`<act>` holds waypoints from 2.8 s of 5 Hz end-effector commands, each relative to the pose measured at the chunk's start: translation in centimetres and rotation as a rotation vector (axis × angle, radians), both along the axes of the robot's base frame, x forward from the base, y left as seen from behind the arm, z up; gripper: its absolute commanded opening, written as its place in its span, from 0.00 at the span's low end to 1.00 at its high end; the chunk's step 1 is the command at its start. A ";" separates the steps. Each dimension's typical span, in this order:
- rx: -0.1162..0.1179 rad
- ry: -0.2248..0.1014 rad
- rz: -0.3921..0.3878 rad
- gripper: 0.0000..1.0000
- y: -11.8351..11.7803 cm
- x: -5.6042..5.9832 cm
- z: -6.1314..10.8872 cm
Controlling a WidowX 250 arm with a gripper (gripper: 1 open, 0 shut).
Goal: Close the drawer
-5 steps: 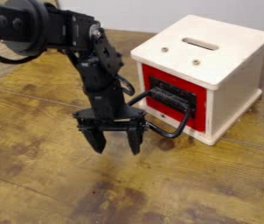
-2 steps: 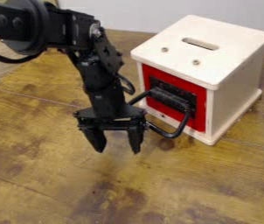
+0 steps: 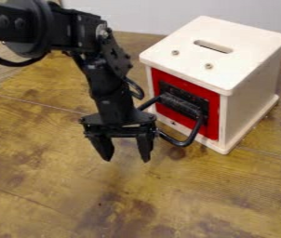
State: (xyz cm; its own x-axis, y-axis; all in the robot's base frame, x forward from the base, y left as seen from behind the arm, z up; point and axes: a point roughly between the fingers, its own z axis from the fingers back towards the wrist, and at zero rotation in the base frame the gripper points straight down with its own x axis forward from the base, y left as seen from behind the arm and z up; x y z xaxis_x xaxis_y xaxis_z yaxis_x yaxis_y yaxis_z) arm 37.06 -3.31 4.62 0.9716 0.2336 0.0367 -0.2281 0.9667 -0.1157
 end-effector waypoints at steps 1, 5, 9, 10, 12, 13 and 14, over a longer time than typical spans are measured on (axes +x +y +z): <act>-0.008 -0.055 0.013 1.00 0.4 0.8 1.7; -0.013 -0.045 0.013 1.00 0.4 0.4 1.2; -0.010 -0.043 0.005 1.00 0.0 0.6 1.4; -0.009 -0.042 0.002 1.00 -0.1 0.7 1.3; -0.010 -0.044 -0.013 1.00 -0.4 0.8 1.5; -0.012 -0.043 -0.017 1.00 -0.5 0.7 1.5; -0.014 -0.042 -0.021 1.00 -0.6 0.6 1.3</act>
